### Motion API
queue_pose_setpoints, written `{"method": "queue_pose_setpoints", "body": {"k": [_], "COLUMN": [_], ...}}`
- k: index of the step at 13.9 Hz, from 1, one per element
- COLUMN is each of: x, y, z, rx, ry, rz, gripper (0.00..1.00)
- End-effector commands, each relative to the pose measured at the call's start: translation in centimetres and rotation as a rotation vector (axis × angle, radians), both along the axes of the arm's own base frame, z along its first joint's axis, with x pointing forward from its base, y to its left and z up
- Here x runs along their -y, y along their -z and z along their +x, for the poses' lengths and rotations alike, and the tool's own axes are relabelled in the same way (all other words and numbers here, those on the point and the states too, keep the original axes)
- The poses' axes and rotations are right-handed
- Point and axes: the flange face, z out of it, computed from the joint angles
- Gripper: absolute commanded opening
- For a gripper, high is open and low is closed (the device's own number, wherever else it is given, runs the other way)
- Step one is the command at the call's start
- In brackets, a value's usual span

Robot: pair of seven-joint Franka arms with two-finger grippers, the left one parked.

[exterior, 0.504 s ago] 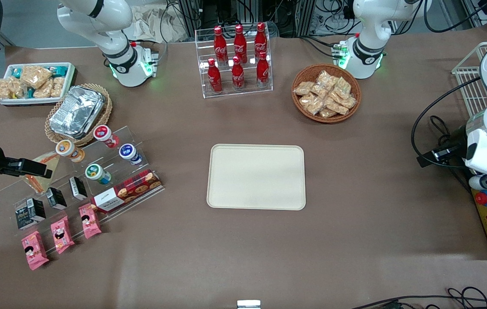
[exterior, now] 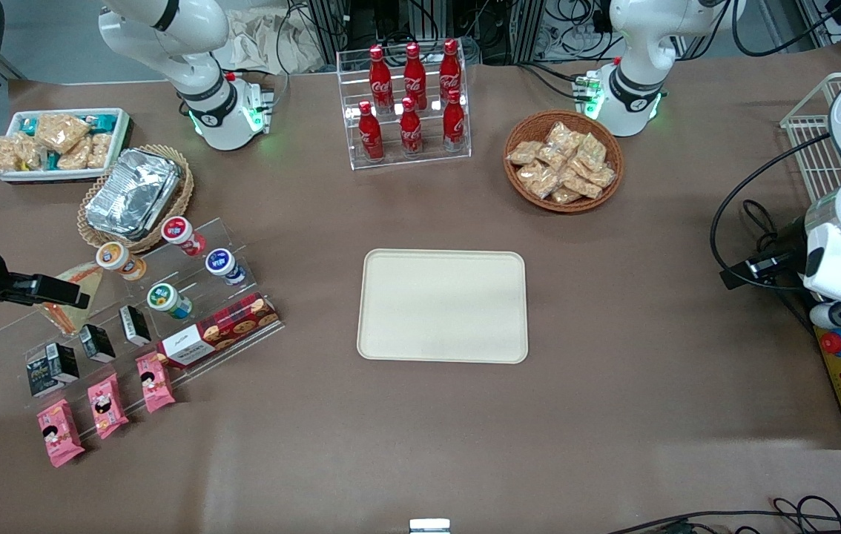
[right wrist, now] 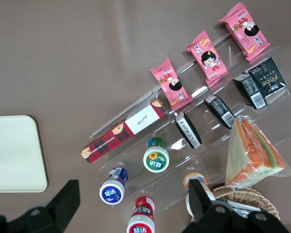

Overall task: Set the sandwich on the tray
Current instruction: 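Move the right gripper down over the plastic-wrapped sandwich on the stand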

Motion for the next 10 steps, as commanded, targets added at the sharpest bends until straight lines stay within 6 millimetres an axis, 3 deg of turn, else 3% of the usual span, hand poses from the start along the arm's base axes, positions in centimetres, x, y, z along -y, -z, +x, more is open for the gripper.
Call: {"method": "queue_pose_setpoints", "body": {"k": [1, 3, 5, 8, 10], "x": [1.4, 2.6, 4.0, 5.3, 7.5], "y": [1.3, 1.5, 0.5, -0.3, 0.7], "z": [-0.3, -0.9, -1.7, -3.5, -4.2], "rx": [-0.030, -0.047, -0.036, -0.034, -0.039], "ry": [0.020, 0.039, 0.047, 0.022, -0.004], "rz": [-0.011, -0.007, -0.012, -0.128, -0.123], "gripper": [1.00, 1.00, 1.00, 1.00, 1.00]}}
